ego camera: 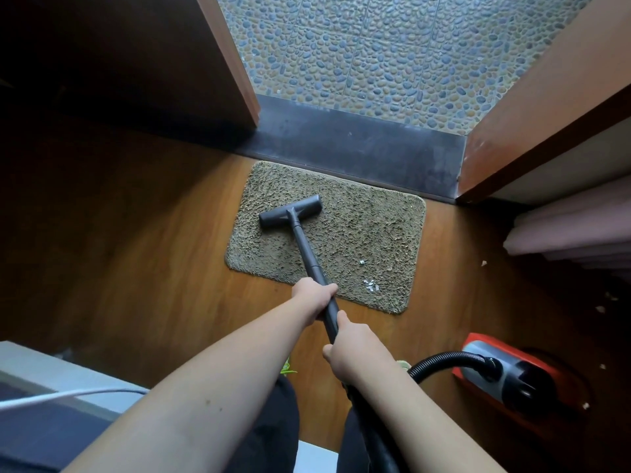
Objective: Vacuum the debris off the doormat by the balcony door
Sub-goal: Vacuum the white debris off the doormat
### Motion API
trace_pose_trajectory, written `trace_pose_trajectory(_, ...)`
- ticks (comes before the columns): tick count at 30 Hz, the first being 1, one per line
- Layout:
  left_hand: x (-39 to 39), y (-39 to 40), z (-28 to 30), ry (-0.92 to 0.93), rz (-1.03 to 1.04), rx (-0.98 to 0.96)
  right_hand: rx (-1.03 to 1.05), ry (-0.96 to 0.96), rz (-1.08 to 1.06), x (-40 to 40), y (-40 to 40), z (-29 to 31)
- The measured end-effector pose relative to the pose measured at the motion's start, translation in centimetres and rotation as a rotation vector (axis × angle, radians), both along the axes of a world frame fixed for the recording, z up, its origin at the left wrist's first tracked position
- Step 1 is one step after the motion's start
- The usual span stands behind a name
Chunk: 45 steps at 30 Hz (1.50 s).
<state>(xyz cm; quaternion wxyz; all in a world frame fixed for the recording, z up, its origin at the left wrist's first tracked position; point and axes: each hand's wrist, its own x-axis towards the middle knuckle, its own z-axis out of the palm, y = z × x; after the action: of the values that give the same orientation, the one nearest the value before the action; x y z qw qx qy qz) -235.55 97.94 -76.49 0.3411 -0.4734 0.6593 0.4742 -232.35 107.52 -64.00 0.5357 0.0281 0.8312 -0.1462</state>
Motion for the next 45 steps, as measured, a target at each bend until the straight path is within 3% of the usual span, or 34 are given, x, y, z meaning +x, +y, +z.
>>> trace_pose_trajectory(11, 0.2, 1.2, 0.2, -0.02, -0.072, -0.069, 0.026, -0.026, 0.017, 0.3, 0.9, 0.1)
trace_pose_trajectory(27, 4.1, 7.5, 1.6, -0.058, -0.048, -0.005, 0.069, -0.087, 0.102, 2.2, 7.3, 3.3)
trace_pose_trajectory(45, 7.5, 14.0, 2.8, -0.079, -0.096, 0.056, 0.101, -0.078, 0.026, 6.3, 13.8, 4.5)
